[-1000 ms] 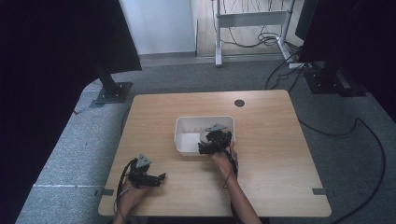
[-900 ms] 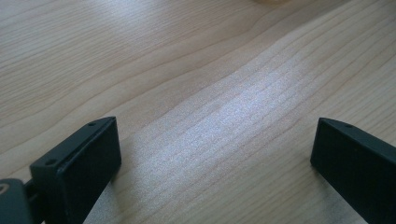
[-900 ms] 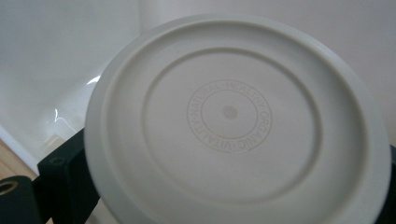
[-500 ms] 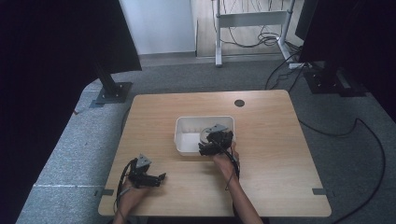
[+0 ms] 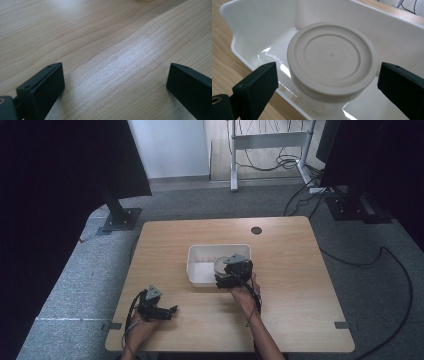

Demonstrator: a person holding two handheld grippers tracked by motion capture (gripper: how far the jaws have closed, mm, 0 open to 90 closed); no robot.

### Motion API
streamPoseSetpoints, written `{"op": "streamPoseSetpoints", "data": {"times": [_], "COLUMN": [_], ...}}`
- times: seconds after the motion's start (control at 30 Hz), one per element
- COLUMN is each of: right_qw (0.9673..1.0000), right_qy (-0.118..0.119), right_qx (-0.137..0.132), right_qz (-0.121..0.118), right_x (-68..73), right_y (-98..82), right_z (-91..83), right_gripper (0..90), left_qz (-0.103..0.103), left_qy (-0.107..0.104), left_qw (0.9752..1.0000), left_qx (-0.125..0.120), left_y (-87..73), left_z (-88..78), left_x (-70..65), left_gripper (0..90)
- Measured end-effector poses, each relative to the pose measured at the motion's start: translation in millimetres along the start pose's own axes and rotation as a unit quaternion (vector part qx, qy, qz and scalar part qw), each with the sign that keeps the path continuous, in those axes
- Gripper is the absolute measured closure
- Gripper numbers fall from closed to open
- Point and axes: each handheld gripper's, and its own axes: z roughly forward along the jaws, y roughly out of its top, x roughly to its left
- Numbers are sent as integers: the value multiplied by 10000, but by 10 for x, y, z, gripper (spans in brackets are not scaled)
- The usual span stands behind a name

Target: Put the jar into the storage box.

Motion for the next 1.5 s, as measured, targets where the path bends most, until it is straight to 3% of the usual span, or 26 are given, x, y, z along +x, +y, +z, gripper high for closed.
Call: {"op": "streamPoseSetpoints", "data": {"times": [0.77, 1.5], "right_qw": [9991, 9989], "right_qy": [296, 389], "right_qx": [-39, -70], "right_qz": [-306, -262], "right_x": [-14, -155], "right_y": [-162, -374], "right_z": [-346, -485], "right_gripper": [22, 29], "left_qz": [-26, -6], "left_qy": [2, 0], "left_qw": [10000, 10000], "left_qx": [-13, 3], "left_y": [0, 0], "left_z": [2, 0], "left_x": [-4, -1], "left_gripper": [14, 14]}}
